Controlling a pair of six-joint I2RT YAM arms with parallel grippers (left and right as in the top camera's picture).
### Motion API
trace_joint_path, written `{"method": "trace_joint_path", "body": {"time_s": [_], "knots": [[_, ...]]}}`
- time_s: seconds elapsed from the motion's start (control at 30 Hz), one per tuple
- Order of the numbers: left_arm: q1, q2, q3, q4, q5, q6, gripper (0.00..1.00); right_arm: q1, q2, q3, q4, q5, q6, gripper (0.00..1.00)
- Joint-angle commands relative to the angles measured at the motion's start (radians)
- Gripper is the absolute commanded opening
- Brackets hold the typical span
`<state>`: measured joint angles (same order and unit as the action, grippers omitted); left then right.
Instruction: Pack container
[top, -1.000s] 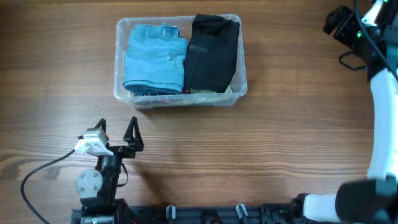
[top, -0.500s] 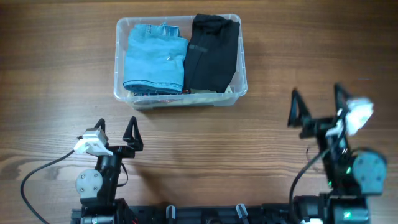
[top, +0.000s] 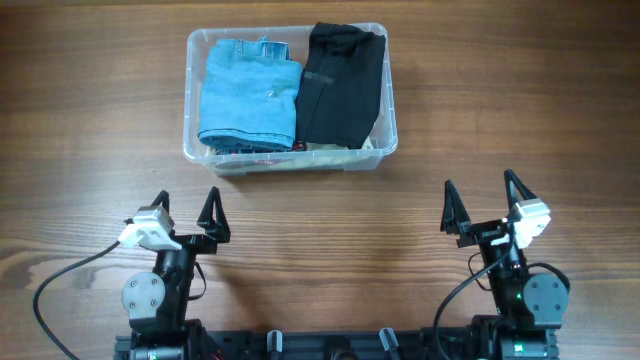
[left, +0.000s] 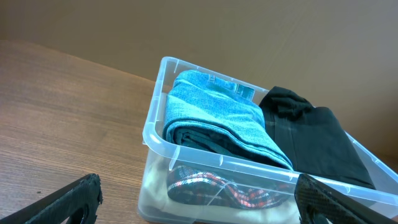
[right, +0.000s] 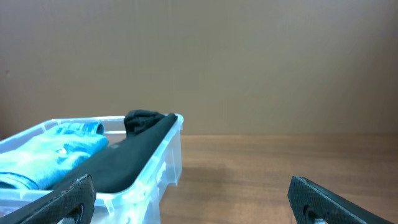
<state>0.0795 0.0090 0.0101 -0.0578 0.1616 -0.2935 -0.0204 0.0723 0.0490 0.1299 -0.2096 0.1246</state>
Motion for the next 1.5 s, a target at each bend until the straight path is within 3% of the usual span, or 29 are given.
{"method": "trace_joint_path", "body": {"time_s": [0.0, 0.27, 0.37, 0.53, 1.47], "knots": [[-0.006, -0.006, -0.005, -0.005, -0.005, 0.001, 1.0, 0.002, -0.019, -0.044, 0.015, -0.016, -0.019, 1.0], [-0.006, -0.006, -0.005, -0.005, -0.006, 0.001, 1.0, 0.002, -0.069, -0.044, -0.101, 0.046, -0.022, 1.0], [-0.006, -0.006, -0.005, -0.005, -0.006, 0.001, 1.0, 0.003, -0.069, -0.044, -0.119, 0.046, -0.155, 1.0], [-0.006, -0.006, -0.005, -0.005, -0.006, 0.001, 1.0, 0.002, -0.069, -0.044, -0.118, 0.045, -0.206, 1.0], [-0.006, -0.006, -0.005, -0.005, -0.005, 0.001, 1.0, 0.002, -0.061, -0.044, -0.117, 0.045, -0.202, 1.0]]}}
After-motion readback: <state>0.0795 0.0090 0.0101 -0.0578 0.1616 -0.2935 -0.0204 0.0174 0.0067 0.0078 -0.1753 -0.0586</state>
